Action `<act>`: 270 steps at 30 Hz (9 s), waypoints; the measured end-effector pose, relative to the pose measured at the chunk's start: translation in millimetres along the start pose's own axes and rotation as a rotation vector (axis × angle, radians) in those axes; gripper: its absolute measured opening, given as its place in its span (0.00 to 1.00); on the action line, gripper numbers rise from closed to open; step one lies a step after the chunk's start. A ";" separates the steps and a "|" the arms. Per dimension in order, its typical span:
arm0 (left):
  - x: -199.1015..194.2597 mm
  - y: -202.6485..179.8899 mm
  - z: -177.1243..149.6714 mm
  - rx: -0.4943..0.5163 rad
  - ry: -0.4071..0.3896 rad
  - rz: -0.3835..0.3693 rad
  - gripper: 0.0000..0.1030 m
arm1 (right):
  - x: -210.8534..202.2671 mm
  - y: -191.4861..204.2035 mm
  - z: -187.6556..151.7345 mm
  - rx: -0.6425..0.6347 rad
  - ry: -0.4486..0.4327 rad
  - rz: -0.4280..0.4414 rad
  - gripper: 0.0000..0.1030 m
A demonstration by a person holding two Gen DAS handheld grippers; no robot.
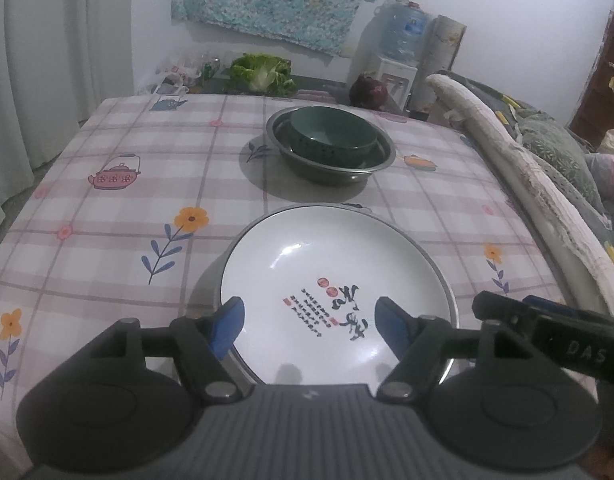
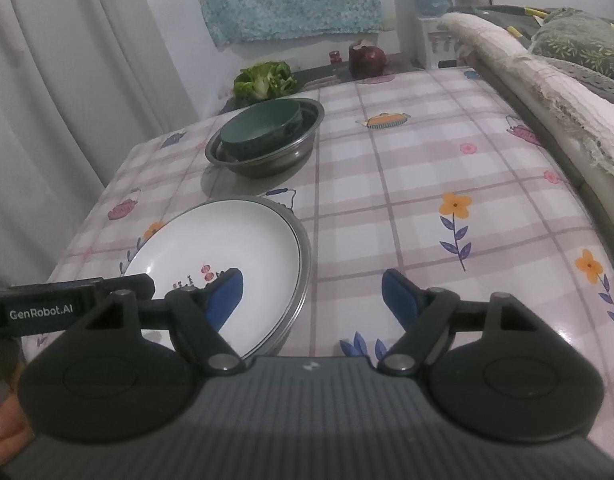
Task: Organize plates and bowls
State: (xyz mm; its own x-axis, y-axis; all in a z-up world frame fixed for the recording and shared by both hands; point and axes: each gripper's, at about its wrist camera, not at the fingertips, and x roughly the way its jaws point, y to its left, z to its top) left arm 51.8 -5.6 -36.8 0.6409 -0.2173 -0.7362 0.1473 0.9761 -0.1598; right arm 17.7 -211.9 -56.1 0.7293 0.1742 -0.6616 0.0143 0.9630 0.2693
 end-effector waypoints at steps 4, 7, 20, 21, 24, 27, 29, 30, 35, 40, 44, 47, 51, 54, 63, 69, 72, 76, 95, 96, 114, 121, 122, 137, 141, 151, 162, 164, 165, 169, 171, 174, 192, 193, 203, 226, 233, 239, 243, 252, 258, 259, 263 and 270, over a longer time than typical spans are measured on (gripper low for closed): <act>-0.9 -0.9 -0.2 0.000 0.002 0.000 0.73 | -4.9 -0.2 -0.1 -0.004 -0.007 0.001 0.76; -1.5 -2.1 -0.2 0.001 0.001 0.003 0.74 | -6.1 -0.3 -0.2 -0.004 -0.008 0.000 0.76; -6.5 -8.1 -2.3 0.001 0.014 0.008 0.75 | -17.4 -4.9 -0.9 0.006 -0.019 -0.003 0.76; -7.6 -9.0 -2.7 0.003 0.014 0.010 0.75 | -17.8 -5.1 -1.0 0.006 -0.020 -0.003 0.76; -8.2 -9.7 -3.3 0.012 0.011 0.018 0.76 | -17.5 -5.4 -1.4 0.011 -0.019 -0.002 0.76; -8.3 -10.2 -3.6 0.018 0.014 0.023 0.76 | -17.6 -6.3 -1.9 0.013 -0.020 -0.001 0.76; -8.4 -10.9 -4.0 0.022 0.017 0.027 0.77 | -17.4 -6.8 -2.1 0.015 -0.019 0.000 0.76; -8.0 -11.5 -3.7 0.024 0.019 0.029 0.77 | -17.3 -7.2 -2.1 0.016 -0.019 0.000 0.76; -8.2 -13.2 -3.4 0.036 0.017 0.033 0.78 | -17.4 -9.2 -2.6 0.023 -0.021 -0.002 0.77; -8.6 -12.2 -3.0 0.035 0.010 0.032 0.78 | -14.7 -10.9 -4.0 0.030 -0.016 -0.002 0.77; -6.7 -10.2 0.8 0.031 0.003 0.038 0.78 | -12.0 -12.8 -4.7 0.034 -0.009 -0.002 0.77; -6.8 -7.7 7.2 0.022 -0.009 0.035 0.78 | -10.9 -15.6 -2.5 0.038 -0.010 -0.004 0.77; -7.1 -3.9 22.7 0.027 -0.035 0.032 0.78 | -6.3 -21.8 7.2 0.046 -0.015 0.006 0.77; -5.4 -1.4 38.6 0.040 -0.064 0.055 0.78 | 1.1 -28.0 21.1 0.056 -0.020 0.018 0.77; 28.6 15.0 96.2 0.022 -0.117 0.083 0.79 | 44.8 -39.1 89.5 0.058 -0.042 0.080 0.77; 74.4 24.5 129.9 0.034 -0.121 0.116 0.78 | 93.9 -42.1 135.3 0.055 -0.039 0.124 0.75; 97.1 28.0 142.9 0.038 -0.112 0.118 0.75 | 123.3 -41.6 151.4 0.046 -0.018 0.131 0.69; 127.2 29.0 149.7 0.048 -0.063 0.108 0.63 | 158.3 -41.2 161.6 0.030 0.016 0.123 0.60; 199.6 49.1 159.9 -0.030 0.077 -0.002 0.33 | 244.4 -40.1 168.8 0.036 0.123 0.159 0.25; 200.8 50.1 160.4 -0.035 0.078 -0.007 0.32 | 246.7 -38.9 168.6 0.032 0.120 0.156 0.25; 187.1 46.4 163.6 -0.086 0.064 -0.031 0.16 | 235.6 -29.5 173.9 0.041 0.092 0.174 0.12; 157.9 42.0 164.9 -0.081 0.029 -0.036 0.15 | 211.6 -25.4 175.0 0.044 0.070 0.189 0.12; 151.6 41.0 164.4 -0.081 0.022 -0.038 0.15 | 206.5 -24.3 175.2 0.044 0.065 0.193 0.12; 32.0 17.0 117.6 -0.053 -0.068 -0.027 0.12 | 85.1 -10.6 132.6 0.059 0.015 0.247 0.13; 16.3 16.7 87.9 -0.062 -0.049 -0.028 0.12 | 64.6 -9.8 102.5 0.065 0.053 0.243 0.13; 14.4 32.9 23.6 -0.112 0.037 -0.001 0.12 | 53.9 -2.3 35.4 0.054 0.159 0.221 0.14; 18.5 37.5 6.6 -0.089 0.038 0.035 0.13 | 65.1 7.7 18.3 0.008 0.173 0.175 0.15; 14.3 35.3 6.7 -0.071 0.017 0.039 0.14 | 65.6 9.8 17.3 -0.012 0.165 0.160 0.15; 12.2 33.6 7.2 -0.057 0.006 0.044 0.14 | 66.5 10.2 17.8 -0.019 0.160 0.152 0.15; 10.4 30.1 8.5 -0.034 0.001 0.067 0.17 | 66.2 11.6 20.0 -0.034 0.146 0.139 0.16; 8.7 30.1 7.5 -0.030 -0.002 0.077 0.17 | 64.3 12.3 21.3 -0.046 0.132 0.130 0.18; 3.5 28.1 5.6 -0.009 -0.019 0.099 0.22 | 55.8 15.0 22.7 -0.077 0.088 0.097 0.22; 14.9 46.6 -4.5 -0.099 0.085 0.040 0.52 | 44.8 -37.6 2.4 0.208 0.146 0.213 0.50; 19.9 47.0 -5.7 -0.106 0.094 0.032 0.52 | 50.3 -36.5 -0.2 0.222 0.162 0.226 0.50; 31.5 45.4 -1.4 -0.149 0.105 0.003 0.40 | 68.4 -23.4 -0.8 0.222 0.175 0.244 0.32; 67.3 11.3 49.1 -0.044 0.072 0.040 0.67 | 79.7 -59.0 58.1 0.150 0.067 0.086 0.51; 23.1 6.4 26.1 0.043 0.007 0.150 0.89 | 25.3 -41.6 40.6 -0.009 -0.011 -0.019 0.81; -14.6 -3.4 13.8 0.090 -0.062 0.191 1.00 | -15.7 -11.6 23.0 -0.135 -0.086 -0.095 0.99; -29.2 -7.1 10.3 0.101 -0.080 0.176 1.00 | -31.9 6.6 14.6 -0.174 -0.102 -0.137 0.99; -34.4 -9.9 10.3 0.073 -0.047 0.233 1.00 | -34.6 20.3 5.5 -0.184 -0.051 -0.208 0.99; -36.0 -11.3 11.7 0.066 -0.037 0.243 1.00 | -31.6 20.2 8.3 -0.136 -0.013 -0.170 0.99; -36.5 -9.8 12.4 0.050 -0.034 0.230 1.00 | -31.1 21.1 8.5 -0.137 -0.009 -0.171 0.99; -38.4 -6.3 14.6 0.020 -0.032 0.225 1.00 | -30.6 24.8 8.8 -0.144 0.008 -0.170 0.99; -39.0 -2.3 16.9 -0.008 -0.019 0.211 1.00 | -28.9 28.1 9.4 -0.151 0.025 -0.160 0.99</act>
State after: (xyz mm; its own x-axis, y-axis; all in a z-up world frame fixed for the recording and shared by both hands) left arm 39.1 0.6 3.4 0.6709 -0.0081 -0.7415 0.0022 1.0000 -0.0089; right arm 3.4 -191.8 -22.8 0.7087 0.0201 -0.7052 0.0246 0.9983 0.0532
